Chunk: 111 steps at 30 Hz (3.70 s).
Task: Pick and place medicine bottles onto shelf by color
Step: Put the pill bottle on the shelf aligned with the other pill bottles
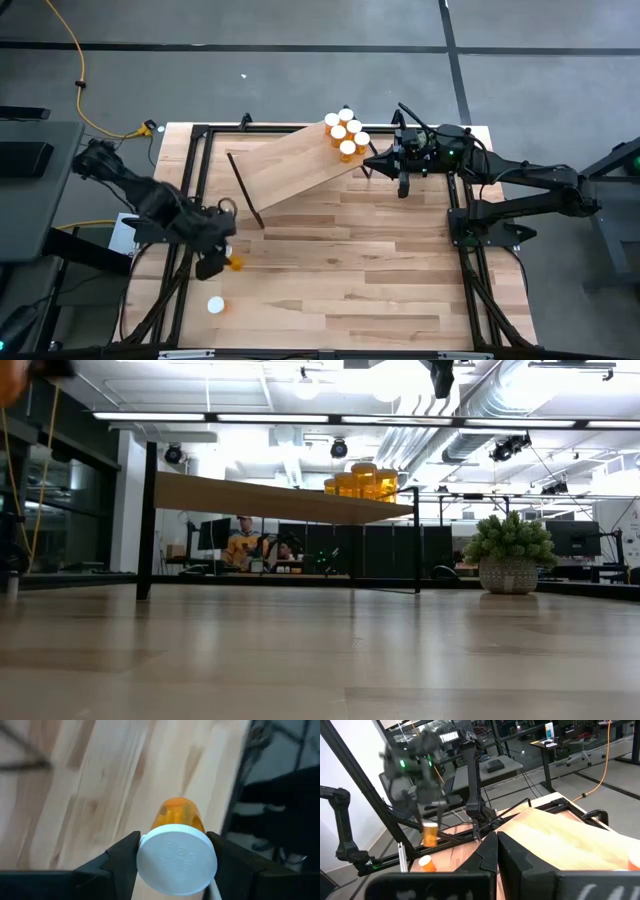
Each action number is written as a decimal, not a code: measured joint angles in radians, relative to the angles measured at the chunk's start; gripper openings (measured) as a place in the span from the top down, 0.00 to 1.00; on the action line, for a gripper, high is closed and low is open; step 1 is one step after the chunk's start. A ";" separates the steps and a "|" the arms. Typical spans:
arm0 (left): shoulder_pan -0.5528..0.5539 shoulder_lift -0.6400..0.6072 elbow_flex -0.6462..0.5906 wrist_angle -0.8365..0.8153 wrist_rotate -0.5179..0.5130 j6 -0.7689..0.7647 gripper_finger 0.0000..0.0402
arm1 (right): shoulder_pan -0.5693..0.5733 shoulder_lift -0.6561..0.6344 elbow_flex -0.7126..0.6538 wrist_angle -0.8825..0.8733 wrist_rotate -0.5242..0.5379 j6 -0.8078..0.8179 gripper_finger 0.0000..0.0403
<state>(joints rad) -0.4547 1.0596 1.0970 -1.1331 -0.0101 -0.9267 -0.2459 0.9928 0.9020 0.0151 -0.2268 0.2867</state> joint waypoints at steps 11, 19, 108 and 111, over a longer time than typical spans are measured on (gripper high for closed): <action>0.374 0.236 0.568 -0.283 -0.204 0.506 0.50 | 0.000 0.000 0.000 -0.015 0.000 -0.008 1.00; 0.727 0.477 0.812 -0.273 -0.292 0.927 0.50 | 0.000 0.000 0.000 -0.027 0.005 -0.023 1.00; 1.013 0.880 0.842 0.031 -0.239 1.088 0.47 | 0.000 0.001 0.000 -0.034 0.061 0.027 1.00; 1.018 0.880 0.842 0.031 -0.248 1.088 0.47 | 0.000 0.001 0.000 -0.034 0.061 0.027 1.00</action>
<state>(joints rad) 0.5632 1.9396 1.9392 -1.1023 -0.2584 0.1612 -0.2459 0.9939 0.9020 -0.0189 -0.1661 0.3132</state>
